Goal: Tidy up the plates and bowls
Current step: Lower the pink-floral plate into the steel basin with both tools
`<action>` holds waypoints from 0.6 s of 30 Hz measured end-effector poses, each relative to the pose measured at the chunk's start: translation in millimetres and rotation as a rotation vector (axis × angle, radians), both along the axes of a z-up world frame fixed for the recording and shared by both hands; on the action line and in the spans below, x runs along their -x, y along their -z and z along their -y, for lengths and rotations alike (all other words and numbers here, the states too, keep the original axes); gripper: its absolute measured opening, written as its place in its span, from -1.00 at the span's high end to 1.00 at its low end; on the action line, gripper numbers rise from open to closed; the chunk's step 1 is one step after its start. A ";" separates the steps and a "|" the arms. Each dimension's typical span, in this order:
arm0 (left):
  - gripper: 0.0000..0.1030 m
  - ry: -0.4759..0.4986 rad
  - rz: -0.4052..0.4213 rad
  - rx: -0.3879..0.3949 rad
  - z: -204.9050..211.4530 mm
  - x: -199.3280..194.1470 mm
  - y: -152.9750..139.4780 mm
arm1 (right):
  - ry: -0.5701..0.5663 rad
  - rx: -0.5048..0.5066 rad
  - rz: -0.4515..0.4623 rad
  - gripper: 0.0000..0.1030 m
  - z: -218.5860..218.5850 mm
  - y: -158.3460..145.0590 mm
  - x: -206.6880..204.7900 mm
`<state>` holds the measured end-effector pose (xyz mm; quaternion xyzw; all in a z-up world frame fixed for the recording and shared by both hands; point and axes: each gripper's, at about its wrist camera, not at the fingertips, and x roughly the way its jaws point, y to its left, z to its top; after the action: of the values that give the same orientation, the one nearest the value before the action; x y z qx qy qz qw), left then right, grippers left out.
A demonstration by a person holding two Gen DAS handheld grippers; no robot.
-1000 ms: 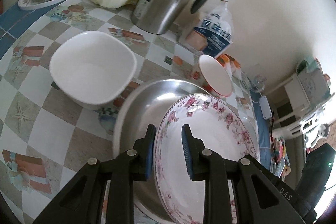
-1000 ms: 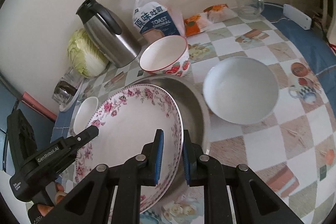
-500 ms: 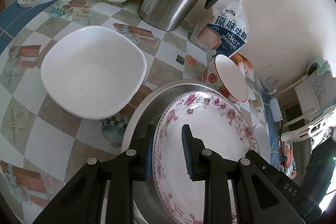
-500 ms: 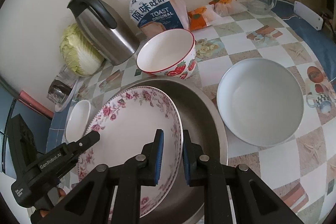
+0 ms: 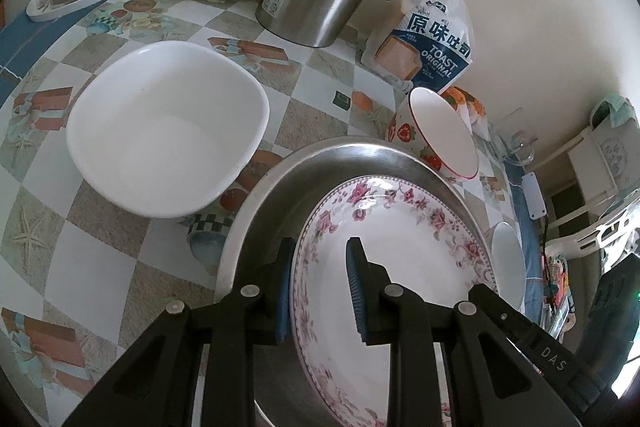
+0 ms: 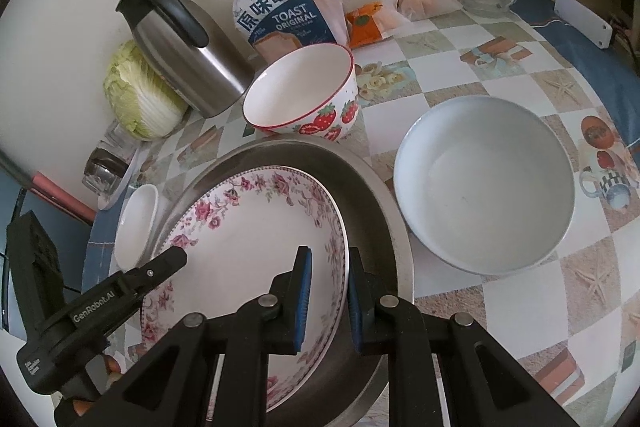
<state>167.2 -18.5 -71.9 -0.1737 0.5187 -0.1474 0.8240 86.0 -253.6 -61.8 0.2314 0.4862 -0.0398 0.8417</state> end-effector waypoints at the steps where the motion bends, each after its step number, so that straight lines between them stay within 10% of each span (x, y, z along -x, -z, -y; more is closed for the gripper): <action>1: 0.50 0.000 -0.001 -0.004 0.2 0.0 0.0 | 0.000 -0.001 -0.003 0.65 -0.2 0.5 -0.3; 18: 0.50 0.034 0.004 -0.116 8.8 2.4 -0.1 | -0.017 0.059 -0.030 0.65 -5.6 3.5 -1.7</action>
<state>164.8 -27.2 -71.7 -0.1165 0.5278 -0.1316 0.8310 87.8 -247.9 -65.2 0.2015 0.4993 -0.0502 0.8412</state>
